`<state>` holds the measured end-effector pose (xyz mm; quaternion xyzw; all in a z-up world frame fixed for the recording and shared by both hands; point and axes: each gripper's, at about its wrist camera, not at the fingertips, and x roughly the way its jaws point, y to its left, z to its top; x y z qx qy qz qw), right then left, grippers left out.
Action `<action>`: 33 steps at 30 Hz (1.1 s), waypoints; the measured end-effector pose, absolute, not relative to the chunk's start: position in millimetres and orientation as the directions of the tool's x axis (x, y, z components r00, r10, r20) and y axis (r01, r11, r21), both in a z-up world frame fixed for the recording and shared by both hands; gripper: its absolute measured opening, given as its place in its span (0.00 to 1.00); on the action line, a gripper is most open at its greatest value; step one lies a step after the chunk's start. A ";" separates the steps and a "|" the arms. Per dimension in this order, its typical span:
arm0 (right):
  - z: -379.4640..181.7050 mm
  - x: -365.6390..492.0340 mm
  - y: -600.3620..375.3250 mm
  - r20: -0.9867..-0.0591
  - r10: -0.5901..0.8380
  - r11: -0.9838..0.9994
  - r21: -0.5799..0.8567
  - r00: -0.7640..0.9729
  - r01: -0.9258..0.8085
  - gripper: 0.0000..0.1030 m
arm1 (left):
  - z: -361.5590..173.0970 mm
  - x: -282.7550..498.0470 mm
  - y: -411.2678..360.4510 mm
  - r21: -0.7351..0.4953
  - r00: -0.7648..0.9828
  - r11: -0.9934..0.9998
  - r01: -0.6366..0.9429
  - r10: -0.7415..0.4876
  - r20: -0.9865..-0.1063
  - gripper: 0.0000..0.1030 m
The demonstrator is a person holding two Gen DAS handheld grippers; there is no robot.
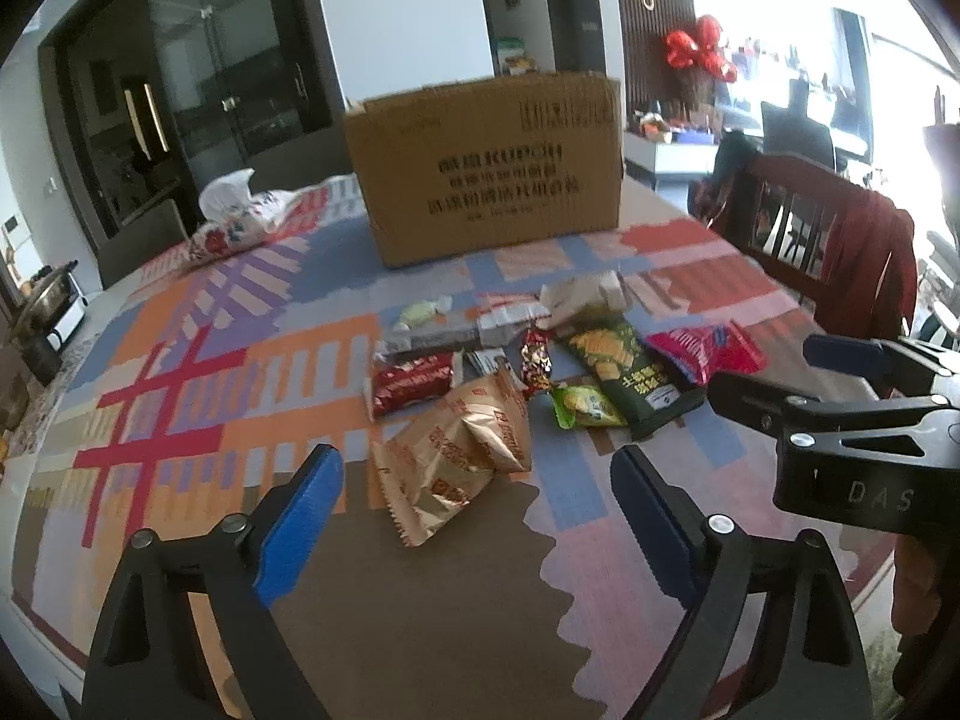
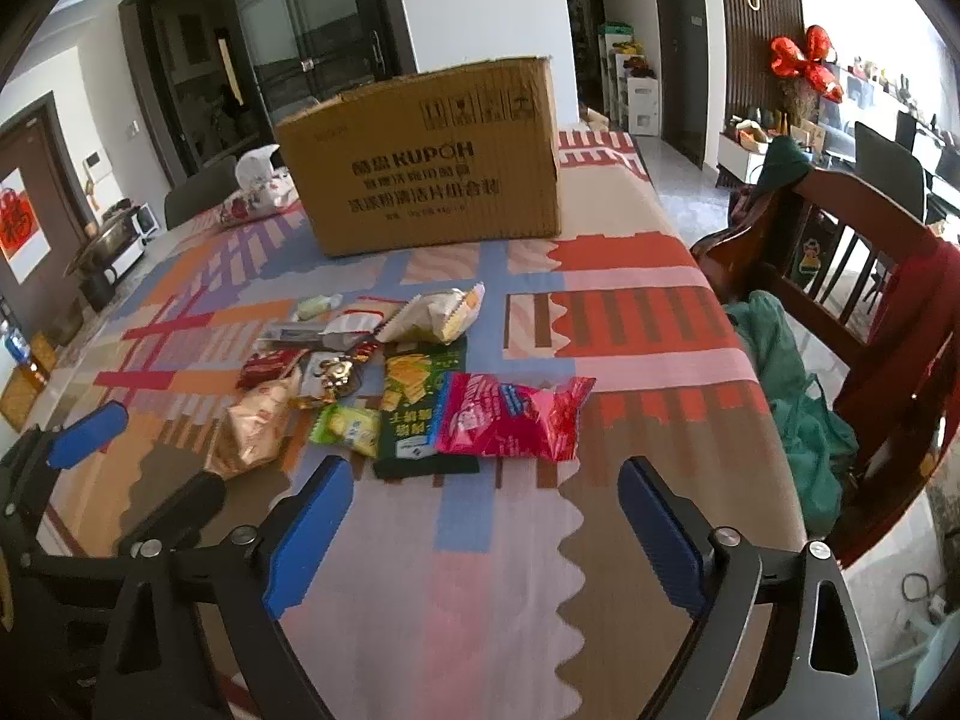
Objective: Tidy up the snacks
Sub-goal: 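Grasp the gold chip bag with the left gripper while the right grasps the pink bag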
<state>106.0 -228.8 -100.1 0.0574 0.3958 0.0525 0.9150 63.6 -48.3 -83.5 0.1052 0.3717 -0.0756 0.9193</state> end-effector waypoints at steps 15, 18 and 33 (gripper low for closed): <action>-123.6 152.2 -235.9 -0.755 0.141 0.987 0.157 0.640 -0.032 0.82 | -110.1 102.8 -56.6 0.127 0.664 0.967 0.220 -0.053 -0.746 0.70; -126.7 154.5 -234.0 -0.762 0.141 0.988 0.151 0.632 -0.038 0.79 | -111.8 106.2 -55.0 0.116 0.656 0.969 0.217 -0.057 -0.753 0.60; -124.5 151.8 -227.2 -0.760 0.132 0.991 0.124 0.637 -0.057 0.49 | -105.8 107.5 -40.0 0.051 0.669 0.983 0.178 -0.083 -0.739 0.35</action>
